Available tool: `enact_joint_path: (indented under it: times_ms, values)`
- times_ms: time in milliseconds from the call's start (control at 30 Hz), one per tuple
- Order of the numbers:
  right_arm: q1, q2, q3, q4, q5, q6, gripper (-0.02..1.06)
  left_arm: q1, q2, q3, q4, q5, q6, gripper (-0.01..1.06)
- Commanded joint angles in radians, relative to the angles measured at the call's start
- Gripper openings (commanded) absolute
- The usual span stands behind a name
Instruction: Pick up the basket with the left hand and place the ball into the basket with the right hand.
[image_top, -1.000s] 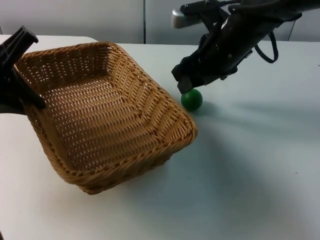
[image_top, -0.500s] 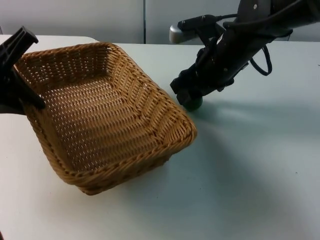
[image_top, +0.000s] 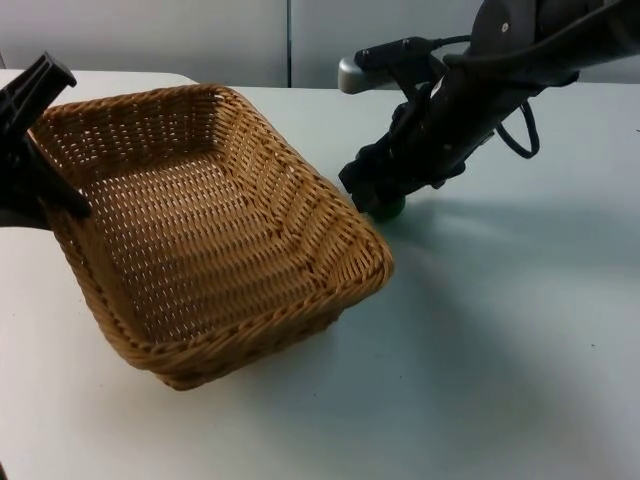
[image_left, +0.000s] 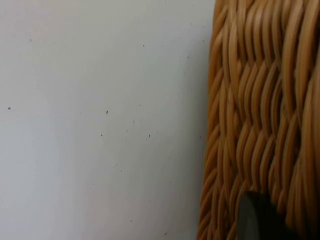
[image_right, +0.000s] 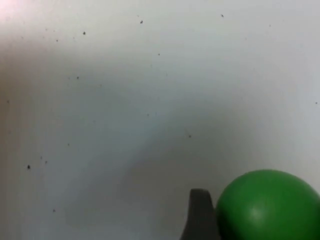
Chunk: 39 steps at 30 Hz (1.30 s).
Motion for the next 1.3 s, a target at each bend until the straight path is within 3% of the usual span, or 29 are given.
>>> enact_joint_path:
  times_ms: [0,367,433,467,500,533,567,833,967,1000,1033,1133,1167,1267]
  values:
    - [0.004,-0.001,-0.005,0.000,-0.017,-0.002,0.58,0.001,-0.017,-0.006,-0.024,0.007,-0.004,0.00]
    - [0.004,0.017,-0.005,0.000,-0.012,0.027,0.58,0.001,-0.017,-0.006,-0.024,0.007,-0.004,0.00]
    - [0.004,0.024,-0.005,0.000,-0.002,0.027,0.49,0.001,-0.017,-0.006,-0.024,0.007,-0.004,0.00]
    - [0.004,0.024,-0.005,0.000,0.002,0.027,0.33,0.001,-0.017,-0.006,-0.024,0.007,-0.004,0.00]
    - [0.004,0.024,-0.005,0.000,0.002,0.027,0.33,0.001,-0.017,-0.006,-0.024,0.007,-0.004,0.00]
    - [0.004,0.024,-0.005,0.000,0.004,0.027,0.11,0.001,-0.017,-0.006,-0.024,0.007,-0.004,0.00]
    - [0.002,0.018,-0.005,0.001,-0.002,0.033,0.00,0.001,-0.017,-0.006,-0.024,0.007,-0.004,0.00]
    - [-0.002,-0.079,-0.164,-0.053,0.003,0.050,0.00,0.001,-0.017,-0.006,-0.024,0.007,-0.004,0.00]
    - [0.016,-0.117,-0.358,0.040,0.188,0.038,0.00,0.001,-0.017,-0.006,-0.024,0.007,-0.004,0.00]
    - [0.016,-0.117,-0.358,0.040,0.188,0.038,0.00,0.001,-0.017,-0.006,-0.024,0.007,-0.004,0.00]
    - [0.028,-0.117,-0.418,0.129,0.311,-0.015,0.00,0.001,-0.017,-0.006,-0.024,0.007,-0.004,0.00]
    - [0.050,-0.117,-0.486,0.312,0.548,-0.170,0.00,0.001,-0.017,-0.006,-0.024,0.007,-0.004,0.00]
    - [0.050,-0.117,-0.486,0.312,0.548,-0.170,0.00,0.001,-0.017,-0.006,-0.024,0.007,-0.004,0.00]
    - [0.070,-0.109,-0.486,0.349,0.677,-0.166,0.00,0.001,-0.017,-0.006,-0.024,0.007,-0.004,0.00]
